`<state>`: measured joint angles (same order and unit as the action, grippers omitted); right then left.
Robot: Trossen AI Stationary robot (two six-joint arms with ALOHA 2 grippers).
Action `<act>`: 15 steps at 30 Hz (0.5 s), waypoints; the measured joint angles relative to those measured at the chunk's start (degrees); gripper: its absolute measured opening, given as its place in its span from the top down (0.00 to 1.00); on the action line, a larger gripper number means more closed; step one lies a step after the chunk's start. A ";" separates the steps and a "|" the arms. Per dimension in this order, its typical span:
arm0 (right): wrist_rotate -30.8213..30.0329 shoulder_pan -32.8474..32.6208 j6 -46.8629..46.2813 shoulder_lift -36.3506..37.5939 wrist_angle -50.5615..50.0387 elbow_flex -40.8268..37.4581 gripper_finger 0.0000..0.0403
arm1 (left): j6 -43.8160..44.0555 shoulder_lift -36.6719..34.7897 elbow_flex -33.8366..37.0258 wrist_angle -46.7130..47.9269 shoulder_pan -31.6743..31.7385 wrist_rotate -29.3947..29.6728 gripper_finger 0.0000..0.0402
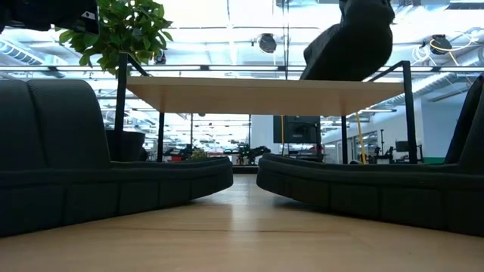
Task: Pick and place slides into the shelf
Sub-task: Put the black slipper on the shelf
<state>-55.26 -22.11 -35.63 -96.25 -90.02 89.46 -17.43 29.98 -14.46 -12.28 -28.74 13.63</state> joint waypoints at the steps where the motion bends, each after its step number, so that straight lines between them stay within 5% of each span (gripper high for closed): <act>1: -0.10 0.14 -0.34 -0.22 0.00 -0.39 1.00 | 0.00 0.00 0.00 -0.02 -0.01 0.00 0.98; 15: 0.07 0.75 -2.34 -0.17 3.82 -4.21 0.99 | -0.11 0.02 0.00 -0.02 0.01 0.00 0.98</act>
<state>-55.19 -21.36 -37.97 -96.42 -86.19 85.26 -17.54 30.00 -14.46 -12.29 -28.73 13.63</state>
